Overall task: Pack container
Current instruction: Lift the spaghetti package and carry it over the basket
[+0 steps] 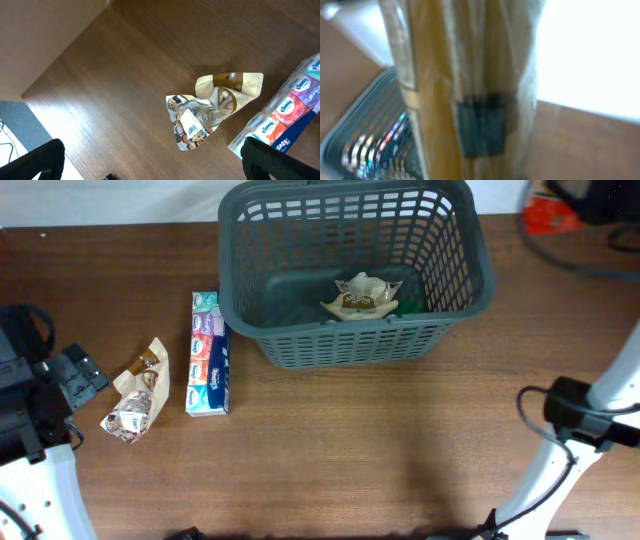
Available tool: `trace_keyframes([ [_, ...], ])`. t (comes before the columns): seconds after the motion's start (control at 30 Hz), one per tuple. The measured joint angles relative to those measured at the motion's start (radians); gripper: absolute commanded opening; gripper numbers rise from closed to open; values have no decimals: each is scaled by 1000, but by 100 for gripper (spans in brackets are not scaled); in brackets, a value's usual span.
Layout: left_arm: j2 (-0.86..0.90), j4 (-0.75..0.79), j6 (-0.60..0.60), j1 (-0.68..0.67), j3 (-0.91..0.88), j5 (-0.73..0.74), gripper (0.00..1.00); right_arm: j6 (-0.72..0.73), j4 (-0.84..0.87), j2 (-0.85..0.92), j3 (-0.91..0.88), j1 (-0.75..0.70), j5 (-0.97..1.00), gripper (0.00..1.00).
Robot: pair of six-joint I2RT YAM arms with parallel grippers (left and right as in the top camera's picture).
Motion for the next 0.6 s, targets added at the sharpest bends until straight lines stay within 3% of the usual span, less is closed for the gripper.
trace_keyframes([
  [0.13,0,0,0,0,0,0,99,-152,-28,-22,2,144,42,4],
  [0.3,0,0,0,0,0,0,99,-296,-74,-21,1,331,233,4],
  [0.6,0,0,0,0,0,0,99,-492,-75,-19,-112,478,410,4],
])
